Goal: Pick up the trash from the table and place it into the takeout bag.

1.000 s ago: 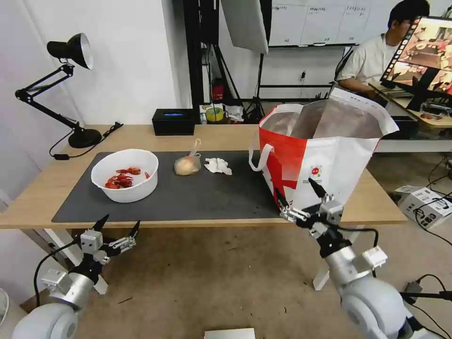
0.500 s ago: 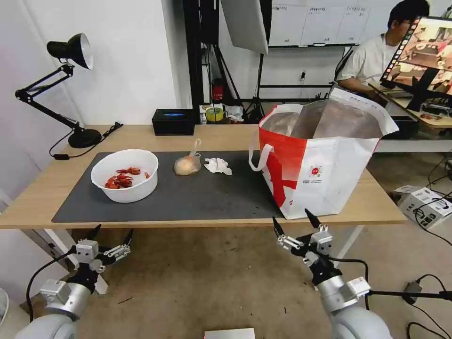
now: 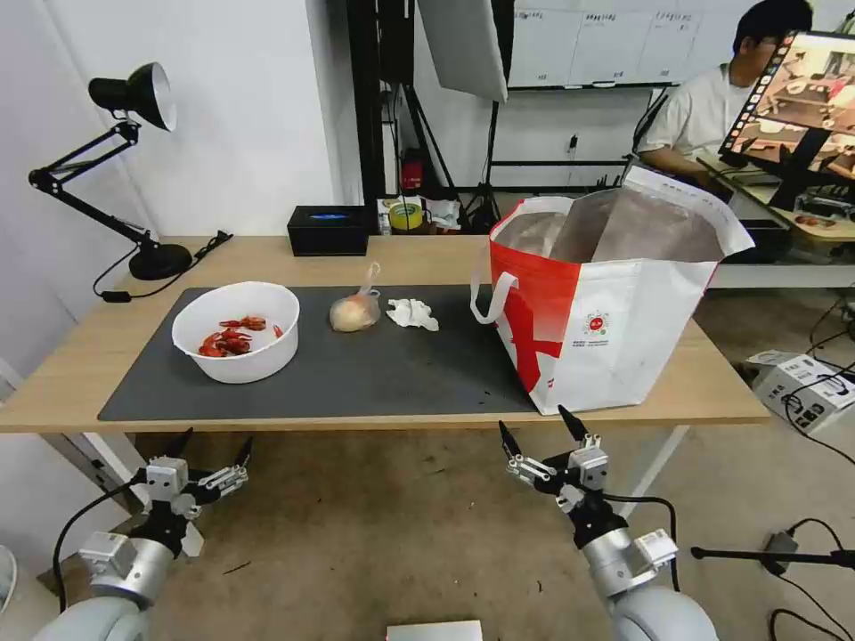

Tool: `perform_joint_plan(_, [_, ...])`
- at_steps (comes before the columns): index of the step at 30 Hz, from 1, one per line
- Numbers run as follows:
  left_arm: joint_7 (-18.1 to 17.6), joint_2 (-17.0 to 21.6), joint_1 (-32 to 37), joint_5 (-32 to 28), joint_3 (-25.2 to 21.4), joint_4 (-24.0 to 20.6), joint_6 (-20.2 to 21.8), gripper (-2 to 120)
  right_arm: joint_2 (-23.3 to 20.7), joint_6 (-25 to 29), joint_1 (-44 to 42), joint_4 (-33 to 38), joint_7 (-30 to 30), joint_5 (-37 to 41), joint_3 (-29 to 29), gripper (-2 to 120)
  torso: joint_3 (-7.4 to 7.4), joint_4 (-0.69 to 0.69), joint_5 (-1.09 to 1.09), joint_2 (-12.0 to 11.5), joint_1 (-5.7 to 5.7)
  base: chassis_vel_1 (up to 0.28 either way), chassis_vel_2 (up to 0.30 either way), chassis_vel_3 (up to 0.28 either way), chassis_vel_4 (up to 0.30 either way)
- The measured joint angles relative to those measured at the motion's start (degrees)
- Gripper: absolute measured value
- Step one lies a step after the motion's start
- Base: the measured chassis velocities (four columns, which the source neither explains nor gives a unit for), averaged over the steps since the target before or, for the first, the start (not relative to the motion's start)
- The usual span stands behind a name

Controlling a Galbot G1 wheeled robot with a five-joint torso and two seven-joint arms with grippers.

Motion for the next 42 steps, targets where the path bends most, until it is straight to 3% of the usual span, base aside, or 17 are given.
perform_joint_plan(7, [0.0,-0.1,-0.4,0.0,0.1,-0.1,-0.1,100,-2.5,-2.3,6.8,-1.0,0.0,1.1,-4.9,100,0.00,0.00,0.00,0.0,0.00,0.000,0.000,0.000,0.000])
perform_joint_plan(15, [0.0,0.1,-0.1,-0.2,-0.3,-0.8,-0.2,100,-4.0,-7.3,18.5,-4.2,1.7,2.4,-15.8,100,0.00,0.00,0.00,0.0,0.00,0.000,0.000,0.000,0.000])
perform_joint_plan(18, [-0.2,0.1,0.2,-0.2,-0.6,-1.1,-0.2,100,-2.7,-10.5,25.2,-6.4,4.2,2.5,-21.4,100,0.01,0.00,-0.01,0.0,0.01,0.000,0.000,0.000,0.000])
perform_joint_plan(26, [-0.8,0.4,1.0,-0.2,-1.4,-2.0,-0.1,100,2.4,-17.1,36.9,-12.1,12.3,4.5,-29.5,100,0.01,0.01,-0.01,0.0,0.01,0.000,0.000,0.000,0.000])
perform_joint_plan(42, [-1.1,-0.5,1.6,0.1,-1.3,-2.1,0.1,100,10.4,-24.3,50.3,-23.9,23.5,12.1,-33.5,100,0.00,0.01,-0.01,0.0,0.01,0.000,0.000,0.000,0.000])
